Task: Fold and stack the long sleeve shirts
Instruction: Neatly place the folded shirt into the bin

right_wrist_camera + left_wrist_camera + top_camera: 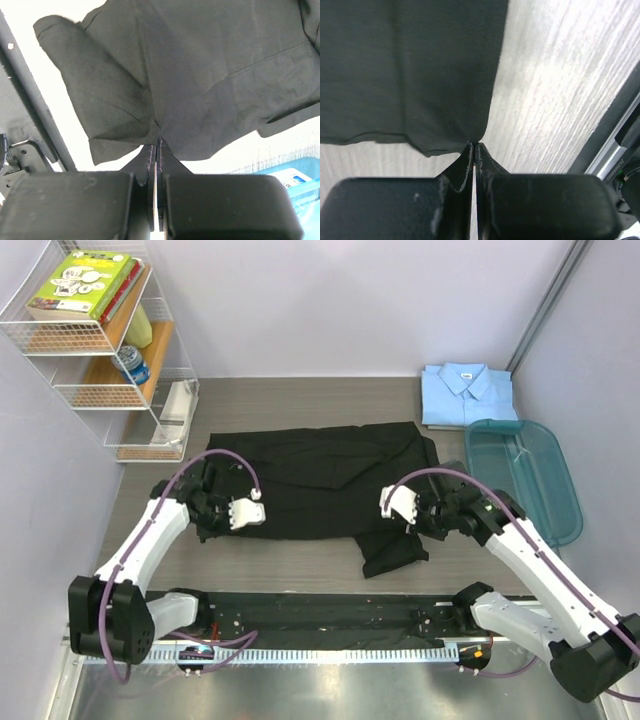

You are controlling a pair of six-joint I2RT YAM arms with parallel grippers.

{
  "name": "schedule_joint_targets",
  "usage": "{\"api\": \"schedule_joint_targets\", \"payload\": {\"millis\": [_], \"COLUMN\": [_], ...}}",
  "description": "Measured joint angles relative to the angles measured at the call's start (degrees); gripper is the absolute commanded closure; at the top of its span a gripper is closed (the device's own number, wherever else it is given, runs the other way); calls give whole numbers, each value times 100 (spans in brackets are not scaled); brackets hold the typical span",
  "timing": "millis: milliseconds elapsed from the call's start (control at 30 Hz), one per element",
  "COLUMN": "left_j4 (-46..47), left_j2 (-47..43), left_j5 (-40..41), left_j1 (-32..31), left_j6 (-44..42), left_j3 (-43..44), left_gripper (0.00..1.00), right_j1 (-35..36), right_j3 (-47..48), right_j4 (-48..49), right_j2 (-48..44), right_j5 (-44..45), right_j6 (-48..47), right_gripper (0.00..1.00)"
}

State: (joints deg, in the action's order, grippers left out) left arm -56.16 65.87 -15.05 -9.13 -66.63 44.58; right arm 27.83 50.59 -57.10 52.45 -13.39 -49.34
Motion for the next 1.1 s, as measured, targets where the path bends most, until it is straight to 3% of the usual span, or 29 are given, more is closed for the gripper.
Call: {"api": "schedule_joint_targets", "payload": {"millis": [300, 633, 867, 1100], "left_j4": [-122, -11, 197, 428], "left_j2": [1217, 2524, 3130, 3206], "left_j5": [-120, -181, -127, -61], "left_j1": [354, 522, 588, 680], "left_j6": [76, 197, 339, 562], "left_j3": [1263, 2439, 2767, 2782], "left_gripper": [100, 100, 100, 100], "right_j1": [-699, -1261, -1333, -1403], "right_j3": [789, 2732, 3851, 4205], "right_j4": [131, 400, 544, 675], "right_j2": [1244, 3521, 4931, 5436], "right_j5": [-138, -337, -337, -299], "right_j6": [-96, -610, -876, -990], "right_gripper": [99, 99, 99, 99]}}
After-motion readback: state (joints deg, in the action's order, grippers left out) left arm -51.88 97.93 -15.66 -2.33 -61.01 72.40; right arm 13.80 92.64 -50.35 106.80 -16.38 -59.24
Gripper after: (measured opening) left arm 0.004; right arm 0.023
